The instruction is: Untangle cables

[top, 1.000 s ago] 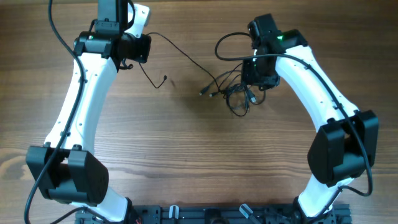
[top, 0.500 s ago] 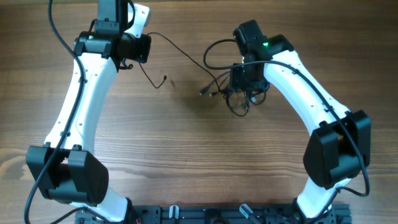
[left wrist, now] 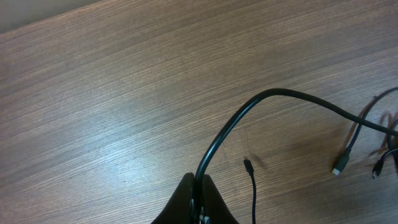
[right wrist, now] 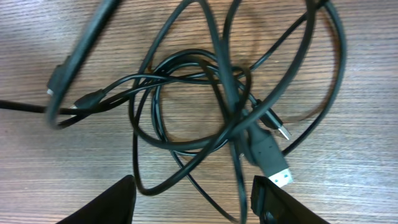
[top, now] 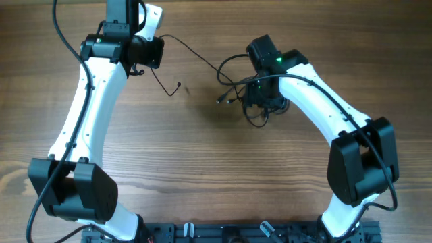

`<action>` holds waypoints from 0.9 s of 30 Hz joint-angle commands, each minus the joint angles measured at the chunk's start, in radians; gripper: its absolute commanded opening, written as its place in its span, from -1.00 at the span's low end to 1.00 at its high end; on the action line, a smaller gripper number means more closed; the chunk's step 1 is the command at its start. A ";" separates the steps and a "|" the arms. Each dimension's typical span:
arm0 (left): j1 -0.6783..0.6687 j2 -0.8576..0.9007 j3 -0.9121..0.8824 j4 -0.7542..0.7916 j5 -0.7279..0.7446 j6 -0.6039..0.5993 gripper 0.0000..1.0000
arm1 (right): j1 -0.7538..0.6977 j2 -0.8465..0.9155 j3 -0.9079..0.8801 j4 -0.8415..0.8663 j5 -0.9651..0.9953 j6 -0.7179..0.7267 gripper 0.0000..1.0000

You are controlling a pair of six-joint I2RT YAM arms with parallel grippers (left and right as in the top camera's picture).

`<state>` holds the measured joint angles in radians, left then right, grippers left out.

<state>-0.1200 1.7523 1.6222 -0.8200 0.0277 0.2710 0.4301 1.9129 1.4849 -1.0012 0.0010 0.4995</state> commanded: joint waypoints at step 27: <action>-0.002 -0.021 -0.003 -0.005 0.009 0.006 -0.92 | 0.033 -0.022 -0.098 0.052 0.051 0.209 0.08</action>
<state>-0.1200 1.7519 1.6222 -0.8238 0.0280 0.2714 0.4576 1.9129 1.3975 -0.9611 0.0280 0.6601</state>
